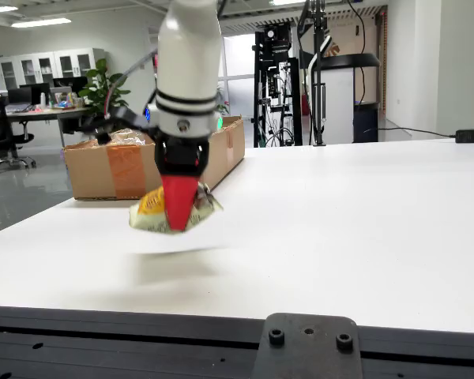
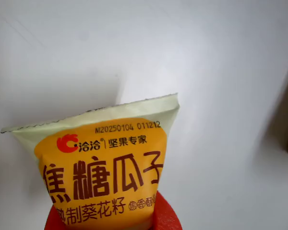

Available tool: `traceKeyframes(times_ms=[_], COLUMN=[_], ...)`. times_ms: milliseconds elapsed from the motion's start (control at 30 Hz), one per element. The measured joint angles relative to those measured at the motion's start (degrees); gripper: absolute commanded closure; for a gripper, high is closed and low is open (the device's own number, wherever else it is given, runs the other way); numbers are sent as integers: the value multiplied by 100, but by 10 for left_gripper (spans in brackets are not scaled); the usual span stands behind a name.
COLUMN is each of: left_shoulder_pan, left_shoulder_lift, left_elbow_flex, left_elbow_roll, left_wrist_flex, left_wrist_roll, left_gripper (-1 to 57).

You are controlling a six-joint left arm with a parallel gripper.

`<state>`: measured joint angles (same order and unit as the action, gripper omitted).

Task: Grasp a snack and put it in the bin.

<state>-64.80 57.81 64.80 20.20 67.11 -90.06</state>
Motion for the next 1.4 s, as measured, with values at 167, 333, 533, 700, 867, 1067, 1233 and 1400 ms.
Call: traceKeyframes(times_ms=[167,333,533,700,867,1067,1233,1400], left_shoulder_pan=[164,470,999,1451,1897,2448,2810,3088], left_shoulder_lift=[-694,-1551,-2224,-2265,-2079,-1929,-1835,-1619], left_elbow_flex=[387,804,983,600,22,-410,-668,-1094], left_elbow_roll=[177,497,738,832,904,938,946,942], left_wrist_flex=[114,172,189,188,132,-130,-392,-651], left_wrist_roll=[1,35,487,1286,2197,3086,3661,4285], left_gripper=[398,400,401,398,396,389,379,363])
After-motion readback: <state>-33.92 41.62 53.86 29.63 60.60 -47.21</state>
